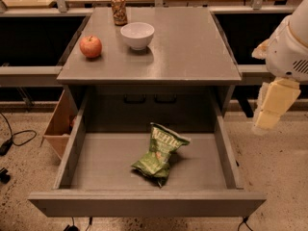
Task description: Pick green jalapeno chip bag from top drawer and place on counter
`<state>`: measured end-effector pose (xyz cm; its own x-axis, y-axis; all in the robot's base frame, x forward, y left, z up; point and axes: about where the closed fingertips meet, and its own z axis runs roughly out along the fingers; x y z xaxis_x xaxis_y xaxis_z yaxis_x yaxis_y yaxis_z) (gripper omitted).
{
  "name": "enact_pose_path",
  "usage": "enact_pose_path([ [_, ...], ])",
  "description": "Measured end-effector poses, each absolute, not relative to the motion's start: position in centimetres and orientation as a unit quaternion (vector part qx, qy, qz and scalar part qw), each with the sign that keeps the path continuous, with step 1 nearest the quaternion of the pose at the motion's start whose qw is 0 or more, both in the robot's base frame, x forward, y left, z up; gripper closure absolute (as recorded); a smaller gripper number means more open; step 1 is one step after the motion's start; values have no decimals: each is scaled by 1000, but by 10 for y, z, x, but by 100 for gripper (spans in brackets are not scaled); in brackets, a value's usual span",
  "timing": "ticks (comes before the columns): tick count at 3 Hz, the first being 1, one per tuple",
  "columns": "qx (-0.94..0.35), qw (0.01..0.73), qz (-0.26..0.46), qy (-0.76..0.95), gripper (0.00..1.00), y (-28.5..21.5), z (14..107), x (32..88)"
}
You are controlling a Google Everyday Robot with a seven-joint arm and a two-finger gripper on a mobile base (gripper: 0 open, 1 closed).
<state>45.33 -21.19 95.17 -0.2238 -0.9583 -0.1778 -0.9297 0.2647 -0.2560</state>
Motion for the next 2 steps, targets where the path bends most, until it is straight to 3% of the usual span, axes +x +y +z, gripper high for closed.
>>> enact_pose_path([
  [2, -636, 126, -69, 758, 0, -189, 834, 511],
])
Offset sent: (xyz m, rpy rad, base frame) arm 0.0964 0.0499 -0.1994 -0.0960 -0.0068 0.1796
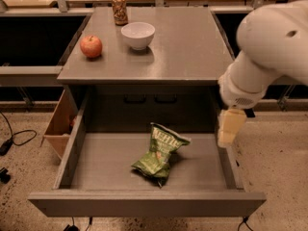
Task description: Pick green jalapeno chip bag from top drawer and place on counter
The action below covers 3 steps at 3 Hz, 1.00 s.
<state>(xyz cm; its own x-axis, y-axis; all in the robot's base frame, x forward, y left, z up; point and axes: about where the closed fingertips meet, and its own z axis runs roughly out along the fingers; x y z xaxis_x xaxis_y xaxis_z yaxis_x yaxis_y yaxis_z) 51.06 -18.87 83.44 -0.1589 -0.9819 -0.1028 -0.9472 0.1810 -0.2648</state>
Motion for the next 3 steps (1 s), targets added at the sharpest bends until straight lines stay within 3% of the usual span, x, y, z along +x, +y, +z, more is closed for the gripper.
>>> enact_pose_path([
  [1, -675, 137, -58, 723, 0, -155, 793, 523],
  [3, -682, 142, -58, 715, 0, -148, 786, 527],
])
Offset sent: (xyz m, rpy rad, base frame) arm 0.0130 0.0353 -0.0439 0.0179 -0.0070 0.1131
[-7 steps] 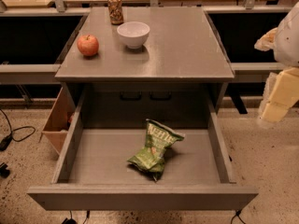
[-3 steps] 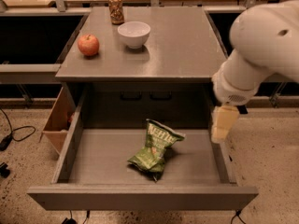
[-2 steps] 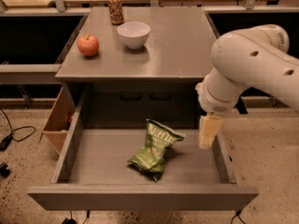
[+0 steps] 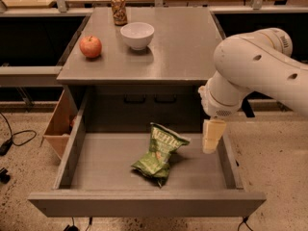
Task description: Pick green jalapeno chip bag from top drawer and place on counter
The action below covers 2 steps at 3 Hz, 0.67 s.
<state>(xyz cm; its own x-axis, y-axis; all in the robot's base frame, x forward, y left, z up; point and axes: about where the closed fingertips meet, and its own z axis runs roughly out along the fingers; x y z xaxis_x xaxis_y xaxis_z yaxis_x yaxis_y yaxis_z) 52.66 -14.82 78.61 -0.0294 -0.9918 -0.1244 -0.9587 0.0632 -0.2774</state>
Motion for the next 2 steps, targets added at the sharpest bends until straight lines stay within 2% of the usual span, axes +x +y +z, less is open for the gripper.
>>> enact_pose_path([
  [2, -740, 164, -3, 653, 0, -88, 713, 527],
])
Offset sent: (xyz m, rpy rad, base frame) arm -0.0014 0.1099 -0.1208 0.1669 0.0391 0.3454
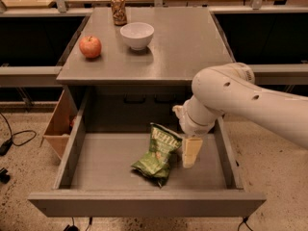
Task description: Pick green jalapeno chip bag from top drawer and place on counter
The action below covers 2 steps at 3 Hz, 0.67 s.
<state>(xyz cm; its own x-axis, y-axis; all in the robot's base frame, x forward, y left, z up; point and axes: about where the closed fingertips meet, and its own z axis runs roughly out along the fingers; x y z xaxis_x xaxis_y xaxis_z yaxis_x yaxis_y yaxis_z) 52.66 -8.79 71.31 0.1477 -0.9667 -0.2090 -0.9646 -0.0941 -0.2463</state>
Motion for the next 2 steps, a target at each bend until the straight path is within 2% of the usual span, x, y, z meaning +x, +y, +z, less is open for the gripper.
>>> enact_pose_path([
  [1, -772, 182, 22, 609, 0, -46, 679, 531],
  [2, -784, 181, 34, 592, 0, -26, 659, 535],
])
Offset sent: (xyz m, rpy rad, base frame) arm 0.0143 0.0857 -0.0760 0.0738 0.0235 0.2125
